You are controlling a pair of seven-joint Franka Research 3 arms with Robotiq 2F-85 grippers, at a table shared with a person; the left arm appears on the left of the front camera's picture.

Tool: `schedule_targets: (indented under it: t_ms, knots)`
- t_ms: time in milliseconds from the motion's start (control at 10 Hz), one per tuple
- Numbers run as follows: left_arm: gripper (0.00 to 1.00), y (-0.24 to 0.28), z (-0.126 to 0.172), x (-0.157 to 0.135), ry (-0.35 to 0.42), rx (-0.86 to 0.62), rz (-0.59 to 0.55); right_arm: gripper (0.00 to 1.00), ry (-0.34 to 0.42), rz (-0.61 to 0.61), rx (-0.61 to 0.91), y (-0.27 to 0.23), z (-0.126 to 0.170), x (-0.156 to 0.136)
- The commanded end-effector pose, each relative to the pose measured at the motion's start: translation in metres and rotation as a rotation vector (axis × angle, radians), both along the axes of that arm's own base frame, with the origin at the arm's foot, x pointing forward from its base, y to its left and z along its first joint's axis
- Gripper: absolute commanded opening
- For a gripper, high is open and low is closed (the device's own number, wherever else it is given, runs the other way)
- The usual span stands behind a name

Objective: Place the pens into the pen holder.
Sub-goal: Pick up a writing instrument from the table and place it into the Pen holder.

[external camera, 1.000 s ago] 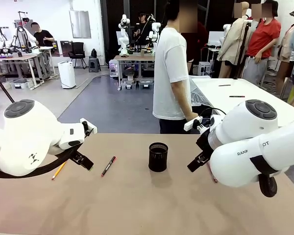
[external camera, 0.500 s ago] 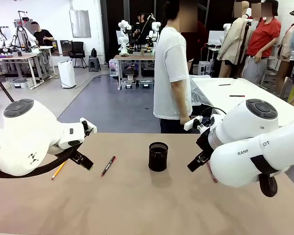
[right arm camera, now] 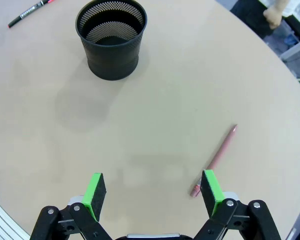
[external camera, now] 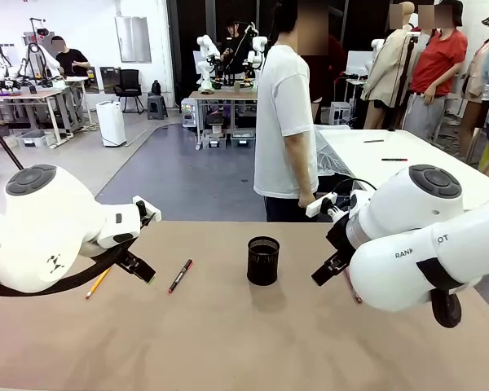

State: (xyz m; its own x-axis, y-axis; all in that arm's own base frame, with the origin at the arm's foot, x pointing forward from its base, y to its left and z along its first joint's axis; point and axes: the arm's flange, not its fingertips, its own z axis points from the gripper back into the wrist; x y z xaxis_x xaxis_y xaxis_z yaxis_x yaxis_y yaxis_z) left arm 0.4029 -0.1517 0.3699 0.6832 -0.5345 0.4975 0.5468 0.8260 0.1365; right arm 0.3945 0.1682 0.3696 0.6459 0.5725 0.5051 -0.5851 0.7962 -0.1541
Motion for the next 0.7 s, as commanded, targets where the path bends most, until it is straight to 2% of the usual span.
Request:
schedule_targets:
  t_ms: [0, 600]
  knots:
    - [1.0, 0.0002, 0.0002, 0.0, 0.0, 0.0, 0.0, 1.0, 0.0, 0.0, 0.001, 0.0, 0.0003, 0.0]
    - [1.0, 0.0, 0.0, 0.0, 0.0, 0.0, 0.0, 1.0, 0.0, 0.0, 0.0, 0.0, 0.0, 0.0]
